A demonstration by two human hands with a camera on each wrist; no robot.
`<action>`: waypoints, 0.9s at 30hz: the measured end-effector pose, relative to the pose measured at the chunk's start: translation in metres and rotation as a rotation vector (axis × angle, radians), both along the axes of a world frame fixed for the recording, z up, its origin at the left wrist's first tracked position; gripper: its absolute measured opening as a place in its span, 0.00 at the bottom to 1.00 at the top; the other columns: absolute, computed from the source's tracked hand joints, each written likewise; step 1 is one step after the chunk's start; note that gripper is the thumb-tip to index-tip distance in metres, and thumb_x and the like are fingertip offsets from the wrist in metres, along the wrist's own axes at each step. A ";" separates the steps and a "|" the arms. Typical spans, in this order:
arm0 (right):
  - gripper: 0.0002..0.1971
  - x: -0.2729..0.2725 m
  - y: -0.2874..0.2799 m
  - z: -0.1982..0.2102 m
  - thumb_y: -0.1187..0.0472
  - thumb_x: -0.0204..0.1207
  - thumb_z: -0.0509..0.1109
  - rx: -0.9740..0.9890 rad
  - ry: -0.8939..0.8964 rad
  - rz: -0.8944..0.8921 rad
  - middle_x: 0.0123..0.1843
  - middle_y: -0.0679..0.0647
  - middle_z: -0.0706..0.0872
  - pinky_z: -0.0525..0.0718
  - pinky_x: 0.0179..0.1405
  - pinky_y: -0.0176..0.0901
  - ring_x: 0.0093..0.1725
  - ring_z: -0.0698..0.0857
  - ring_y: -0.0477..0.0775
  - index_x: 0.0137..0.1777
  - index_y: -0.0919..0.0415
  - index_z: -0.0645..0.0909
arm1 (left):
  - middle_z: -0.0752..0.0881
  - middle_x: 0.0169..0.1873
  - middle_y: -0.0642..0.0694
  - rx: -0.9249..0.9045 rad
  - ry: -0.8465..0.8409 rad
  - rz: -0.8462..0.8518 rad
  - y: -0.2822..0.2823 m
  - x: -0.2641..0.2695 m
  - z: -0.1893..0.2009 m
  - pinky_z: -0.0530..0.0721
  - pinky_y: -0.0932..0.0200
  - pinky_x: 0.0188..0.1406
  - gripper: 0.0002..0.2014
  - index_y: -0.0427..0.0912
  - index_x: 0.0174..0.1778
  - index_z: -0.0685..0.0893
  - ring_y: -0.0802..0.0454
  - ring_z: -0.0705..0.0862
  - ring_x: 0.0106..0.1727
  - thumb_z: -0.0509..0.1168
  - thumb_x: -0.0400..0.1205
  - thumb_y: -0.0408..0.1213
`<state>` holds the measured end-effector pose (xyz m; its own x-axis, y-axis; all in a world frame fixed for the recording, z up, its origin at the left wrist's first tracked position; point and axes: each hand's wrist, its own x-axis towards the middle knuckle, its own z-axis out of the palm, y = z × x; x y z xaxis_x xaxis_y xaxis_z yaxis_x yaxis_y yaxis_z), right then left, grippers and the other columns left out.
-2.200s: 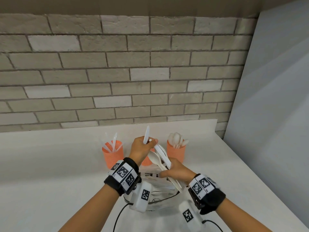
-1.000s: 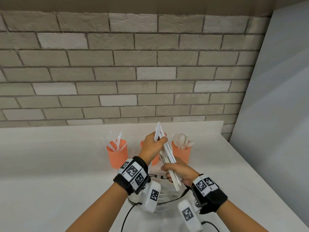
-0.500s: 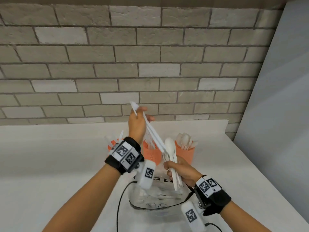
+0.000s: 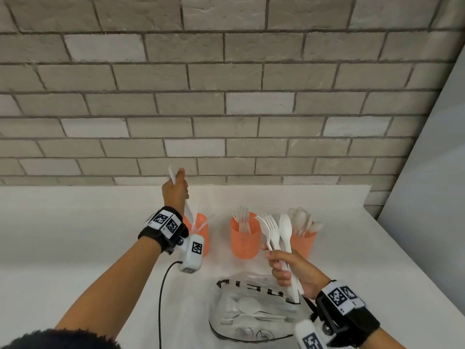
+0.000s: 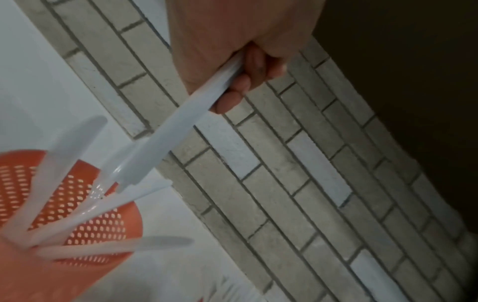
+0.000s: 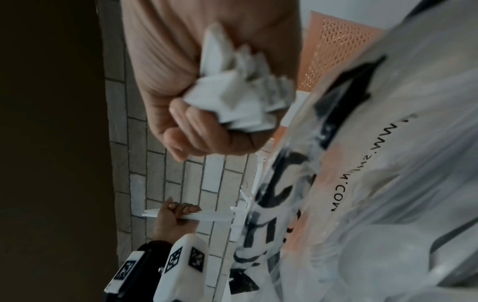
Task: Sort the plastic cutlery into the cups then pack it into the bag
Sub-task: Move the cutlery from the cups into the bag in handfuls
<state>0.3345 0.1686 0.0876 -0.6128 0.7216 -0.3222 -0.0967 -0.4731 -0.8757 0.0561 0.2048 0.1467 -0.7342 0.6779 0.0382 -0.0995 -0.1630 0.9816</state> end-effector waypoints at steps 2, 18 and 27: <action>0.12 -0.002 0.001 0.000 0.66 0.67 0.70 0.010 0.003 -0.014 0.22 0.49 0.74 0.63 0.11 0.29 0.13 0.65 0.42 0.50 0.60 0.76 | 0.69 0.23 0.47 -0.003 -0.001 0.019 0.010 -0.006 -0.005 0.68 0.60 0.27 0.20 0.44 0.25 0.69 0.52 0.67 0.24 0.62 0.83 0.44; 0.11 -0.006 0.009 0.001 0.52 0.75 0.65 0.053 -0.018 -0.028 0.28 0.51 0.80 0.68 0.13 0.31 0.16 0.69 0.42 0.51 0.57 0.73 | 0.82 0.46 0.44 -0.185 0.619 0.043 0.017 -0.009 -0.061 0.72 0.62 0.52 0.10 0.34 0.45 0.84 0.53 0.78 0.49 0.64 0.82 0.39; 0.07 -0.012 0.005 0.005 0.55 0.81 0.62 0.139 0.032 -0.078 0.30 0.53 0.82 0.74 0.18 0.34 0.19 0.71 0.45 0.54 0.57 0.73 | 0.85 0.38 0.48 -0.131 0.544 -0.316 -0.032 0.063 0.000 0.77 0.75 0.32 0.09 0.37 0.48 0.86 0.58 0.81 0.36 0.60 0.81 0.28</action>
<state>0.3227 0.1735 0.0924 -0.5617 0.8035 -0.1971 -0.1574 -0.3376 -0.9280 0.1189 0.1725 0.1464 -0.3971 0.8828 0.2509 0.3951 -0.0823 0.9149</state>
